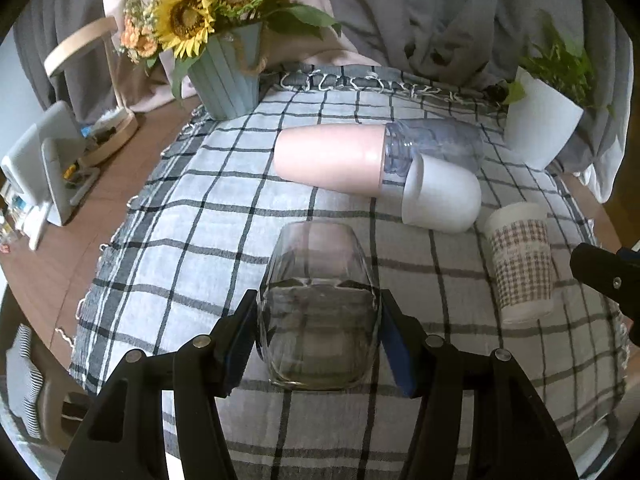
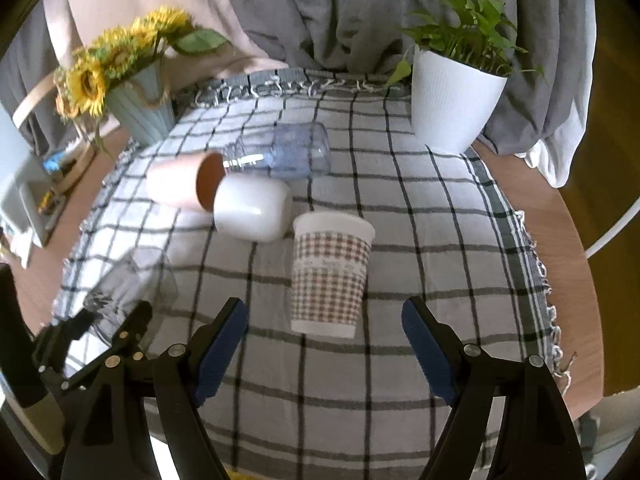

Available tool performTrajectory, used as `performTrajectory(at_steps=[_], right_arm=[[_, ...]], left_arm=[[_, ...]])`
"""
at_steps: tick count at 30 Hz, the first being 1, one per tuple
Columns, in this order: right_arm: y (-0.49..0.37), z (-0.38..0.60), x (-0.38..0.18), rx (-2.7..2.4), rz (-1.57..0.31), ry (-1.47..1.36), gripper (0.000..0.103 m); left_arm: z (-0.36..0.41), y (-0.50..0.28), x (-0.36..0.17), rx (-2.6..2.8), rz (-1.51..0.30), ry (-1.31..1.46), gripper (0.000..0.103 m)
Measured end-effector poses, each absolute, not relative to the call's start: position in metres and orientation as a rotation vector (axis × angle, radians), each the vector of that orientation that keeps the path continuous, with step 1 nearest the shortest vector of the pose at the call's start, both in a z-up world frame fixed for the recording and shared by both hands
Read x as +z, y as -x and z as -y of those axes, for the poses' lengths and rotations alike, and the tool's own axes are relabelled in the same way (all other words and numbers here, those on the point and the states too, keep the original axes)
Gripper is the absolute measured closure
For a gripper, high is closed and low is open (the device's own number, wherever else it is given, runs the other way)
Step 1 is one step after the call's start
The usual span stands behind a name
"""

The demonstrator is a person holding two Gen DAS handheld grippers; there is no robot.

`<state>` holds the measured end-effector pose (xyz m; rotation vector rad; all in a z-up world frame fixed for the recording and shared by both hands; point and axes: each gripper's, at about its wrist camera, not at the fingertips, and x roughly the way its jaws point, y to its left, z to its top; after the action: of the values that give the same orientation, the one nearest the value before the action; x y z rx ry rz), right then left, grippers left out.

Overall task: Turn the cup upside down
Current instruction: 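Grasp the standing glass tumbler with the left gripper and tip it over, then set the glass tumbler down mouth-down and open the left gripper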

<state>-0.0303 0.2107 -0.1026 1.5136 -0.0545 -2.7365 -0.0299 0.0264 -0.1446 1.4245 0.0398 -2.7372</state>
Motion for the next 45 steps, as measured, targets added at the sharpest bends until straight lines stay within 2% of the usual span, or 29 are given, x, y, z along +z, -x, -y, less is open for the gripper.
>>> performTrajectory(at_steps=[13, 37, 38, 40, 43, 45], right_arm=[[0.056, -0.206, -0.075, -2.813, 0.163, -1.382, 0.023], [0.053, -0.205, -0.068, -2.907, 0.244, -1.43, 0.023], [0.052, -0.204, -0.068, -2.91, 0.245, -1.434, 0.023], [0.051, -0.203, -0.067, -2.915, 0.239, -1.442, 0.023], [0.046, -0.199, -0.063, -2.929, 0.226, -1.443, 0.022], [0.042, -0.197, -0.06, -2.936, 0.221, -1.434, 0.018]], left_arm=[[-0.017, 0.082, -0.14, -2.734, -0.043, -1.511, 0.046], [-0.013, 0.109, -0.144, -2.723, -0.027, -1.636, 0.046], [-0.013, 0.109, -0.144, -2.72, -0.021, -1.64, 0.045], [-0.014, 0.108, -0.144, -2.708, -0.004, -1.644, 0.024], [-0.01, 0.103, -0.134, -2.746, -0.038, -1.61, 0.018], [-0.009, 0.098, -0.123, -2.765, -0.02, -1.574, 0.012]])
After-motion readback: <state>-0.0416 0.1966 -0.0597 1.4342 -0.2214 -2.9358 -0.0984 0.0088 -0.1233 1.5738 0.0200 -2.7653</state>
